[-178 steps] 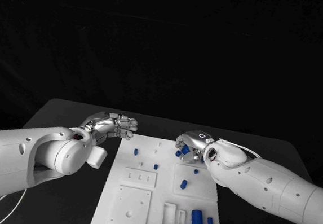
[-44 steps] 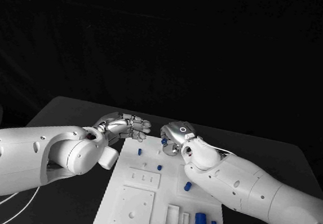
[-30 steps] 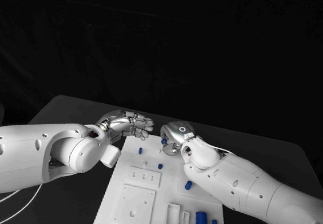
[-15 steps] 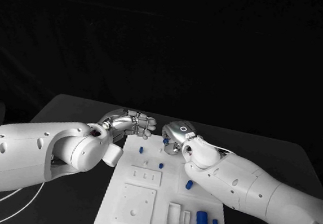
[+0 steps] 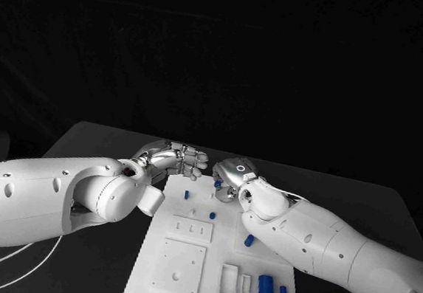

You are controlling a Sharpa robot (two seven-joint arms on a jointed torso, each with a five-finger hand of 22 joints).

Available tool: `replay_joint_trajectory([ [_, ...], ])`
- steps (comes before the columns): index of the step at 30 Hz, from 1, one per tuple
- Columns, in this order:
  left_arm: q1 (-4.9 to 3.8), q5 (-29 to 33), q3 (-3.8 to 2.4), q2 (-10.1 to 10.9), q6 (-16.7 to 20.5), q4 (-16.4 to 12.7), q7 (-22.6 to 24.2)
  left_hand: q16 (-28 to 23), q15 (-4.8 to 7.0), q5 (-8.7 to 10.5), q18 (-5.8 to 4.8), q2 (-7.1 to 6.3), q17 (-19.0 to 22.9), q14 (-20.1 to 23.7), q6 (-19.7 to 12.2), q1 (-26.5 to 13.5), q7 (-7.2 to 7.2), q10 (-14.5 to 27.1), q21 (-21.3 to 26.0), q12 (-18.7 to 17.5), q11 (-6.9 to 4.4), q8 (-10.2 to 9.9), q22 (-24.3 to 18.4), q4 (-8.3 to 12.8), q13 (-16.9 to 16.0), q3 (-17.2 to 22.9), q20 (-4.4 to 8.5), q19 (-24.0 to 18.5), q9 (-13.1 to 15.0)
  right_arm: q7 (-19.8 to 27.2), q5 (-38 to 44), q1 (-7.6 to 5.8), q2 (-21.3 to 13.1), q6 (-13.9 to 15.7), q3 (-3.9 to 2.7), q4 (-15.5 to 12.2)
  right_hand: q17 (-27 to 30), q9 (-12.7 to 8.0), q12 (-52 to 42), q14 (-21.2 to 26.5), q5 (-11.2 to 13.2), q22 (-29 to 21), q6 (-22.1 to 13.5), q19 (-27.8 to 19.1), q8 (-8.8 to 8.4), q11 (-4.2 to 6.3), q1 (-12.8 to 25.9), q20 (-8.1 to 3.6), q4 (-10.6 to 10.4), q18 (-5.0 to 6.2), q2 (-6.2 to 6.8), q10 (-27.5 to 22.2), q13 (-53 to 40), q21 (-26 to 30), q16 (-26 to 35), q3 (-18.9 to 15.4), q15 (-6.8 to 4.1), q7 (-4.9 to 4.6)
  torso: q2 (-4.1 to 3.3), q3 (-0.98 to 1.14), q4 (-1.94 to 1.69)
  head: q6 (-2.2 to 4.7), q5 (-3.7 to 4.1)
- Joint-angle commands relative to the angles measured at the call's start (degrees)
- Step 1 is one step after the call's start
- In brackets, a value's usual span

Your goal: Assemble the parts on the task board

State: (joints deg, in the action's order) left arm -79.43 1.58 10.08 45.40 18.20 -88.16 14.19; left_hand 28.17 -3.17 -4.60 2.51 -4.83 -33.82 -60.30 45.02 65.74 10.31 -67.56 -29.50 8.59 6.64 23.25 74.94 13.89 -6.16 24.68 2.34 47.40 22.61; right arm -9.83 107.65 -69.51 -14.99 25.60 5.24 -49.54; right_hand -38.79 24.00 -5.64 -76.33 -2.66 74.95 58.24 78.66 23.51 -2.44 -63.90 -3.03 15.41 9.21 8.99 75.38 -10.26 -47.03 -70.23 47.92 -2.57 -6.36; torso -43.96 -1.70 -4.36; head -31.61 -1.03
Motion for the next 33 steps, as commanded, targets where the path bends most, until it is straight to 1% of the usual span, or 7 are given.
replay_joint_trajectory([
  [1, -0.21, -0.29, -0.06, -0.23, -0.37, -0.12, 0.48, -0.36, -0.15, -0.19, 1.04, -0.16, -0.07, -0.28, 0.29, -0.58, -0.06, -0.31, -0.26, -0.39, 0.07, -0.23, 1.10, 0.37, 0.09, 0.14, 0.06, -0.22, 0.01, 0.69, 0.10, 0.02, 0.16, -1.07, 0.03, 0.12, 0.06, 0.10, 0.38, 1.71, -0.15, 1.22, 0.19, 0.77, -0.03, -0.36, -0.24, -1.26, -0.06, 5.79, 0.15, 0.52, -0.05, -0.36, -0.32, 0.48, -1.10, 0.03, 0.02, 0.01, 0.03, -0.05, -0.05],
  [4, -0.25, -0.29, -0.06, -0.28, -0.37, -0.11, 0.45, -0.36, -0.15, -0.19, 1.04, -0.17, -0.08, -0.28, 0.29, -0.60, -0.06, -0.31, -0.27, -0.40, 0.07, -0.23, 1.10, 0.38, 0.09, 0.15, 0.06, -0.23, 0.01, 0.86, -0.40, 0.02, 0.39, -1.12, 0.09, 0.37, 0.22, 0.07, 0.64, 1.80, -0.14, 1.18, -0.14, 0.58, -0.25, -0.50, -0.09, -1.13, -0.18, 5.79, 0.43, 0.22, -0.06, -0.38, -0.24, 0.49, -0.96, -0.11, 0.02, -0.02, 0.02, -0.07, -0.06],
  [8, -0.28, -0.29, -0.06, -0.35, -0.38, -0.08, 0.42, -0.37, -0.15, -0.19, 1.04, -0.17, -0.09, -0.28, 0.28, -0.63, -0.06, -0.31, -0.28, -0.41, 0.07, -0.23, 1.10, 0.39, 0.08, 0.17, 0.06, -0.23, 0.01, 1.00, -0.92, 0.04, 0.65, -1.21, 0.24, 0.69, 0.53, -0.11, 1.47, 1.78, -0.12, 1.10, -1.31, 0.37, -0.97, -1.02, 0.34, -0.74, -0.49, 5.75, 1.31, -0.93, 0.05, -0.44, -0.20, 0.06, -0.44, -0.60, 0.00, 0.05, 0.08, -0.07, -0.14],
  [16, -0.33, -0.29, -0.06, -0.49, -0.38, -0.06, 0.43, -0.38, -0.15, -0.19, 1.05, -0.18, -0.10, -0.28, 0.28, -0.66, -0.06, -0.32, -0.30, -0.42, 0.07, -0.24, 1.10, 0.43, 0.09, 0.20, 0.06, -0.23, 0.02, 0.70, -0.89, 0.17, 0.97, -1.61, 0.49, 1.16, 1.00, -0.39, 2.03, 1.76, -0.13, 0.94, -2.91, 0.13, -1.91, -1.78, 0.23, -0.21, -0.87, 5.79, 2.03, -2.87, 0.32, -0.40, -0.21, -0.82, 0.31, -1.30, 0.00, 0.04, 0.07, 0.03, -0.08],
  [24, -0.42, -0.29, -0.06, -0.39, -0.38, -0.16, 0.41, -0.39, -0.15, -0.19, 1.05, -0.18, -0.13, -0.29, 0.28, -0.70, -0.06, -0.33, -0.32, -0.44, 0.07, -0.25, 1.10, 0.46, 0.08, 0.24, 0.06, -0.23, 0.02, -0.74, 0.12, 0.20, 0.96, -0.73, 0.52, 1.29, 1.20, -0.38, 1.85, 1.79, -0.14, 0.87, -2.98, 0.07, -1.96, -1.86, -0.31, -0.11, -1.06, 5.79, 1.84, -3.11, 0.31, -0.33, -0.23, -0.68, 0.39, -1.35, -0.05, 0.07, 0.17, 0.16, -0.18],
  [29, -0.46, -0.33, -0.06, -0.39, -0.39, -0.18, 0.38, -0.39, -0.15, -0.19, 1.05, -0.19, -0.14, -0.29, 0.28, -0.72, -0.06, -0.34, -0.33, -0.45, 0.07, -0.25, 1.09, 0.49, 0.08, 0.26, 0.06, -0.23, 0.02, -1.16, 0.39, 0.20, 0.89, -0.54, 0.52, 1.28, 1.33, -0.31, 1.67, 1.79, -0.14, 0.84, -2.69, 0.08, -1.83, -1.78, -0.76, -0.05, -1.27, 5.79, 1.61, -2.86, 0.20, -0.33, -0.28, -0.29, 0.31, -1.25, -0.06, 0.05, 0.14, 0.15, -0.22],
  [33, -0.47, -0.33, -0.06, -0.38, -0.39, -0.18, 0.38, -0.39, -0.15, -0.19, 1.05, -0.18, -0.15, -0.29, 0.28, -0.74, -0.06, -0.35, -0.34, -0.46, 0.07, -0.25, 1.09, 0.50, 0.08, 0.28, 0.06, -0.24, 0.03, -2.00, 0.84, 0.19, 0.89, -0.15, 0.52, 1.19, 1.38, -0.29, 1.63, 1.79, -0.14, 0.84, -2.59, 0.09, -1.78, -1.74, -0.84, -0.03, -1.34, 5.79, 1.71, -2.77, 0.16, -0.34, -0.31, -0.19, 0.28, -1.21, -0.01, 0.07, 0.13, 0.14, -0.27],
])
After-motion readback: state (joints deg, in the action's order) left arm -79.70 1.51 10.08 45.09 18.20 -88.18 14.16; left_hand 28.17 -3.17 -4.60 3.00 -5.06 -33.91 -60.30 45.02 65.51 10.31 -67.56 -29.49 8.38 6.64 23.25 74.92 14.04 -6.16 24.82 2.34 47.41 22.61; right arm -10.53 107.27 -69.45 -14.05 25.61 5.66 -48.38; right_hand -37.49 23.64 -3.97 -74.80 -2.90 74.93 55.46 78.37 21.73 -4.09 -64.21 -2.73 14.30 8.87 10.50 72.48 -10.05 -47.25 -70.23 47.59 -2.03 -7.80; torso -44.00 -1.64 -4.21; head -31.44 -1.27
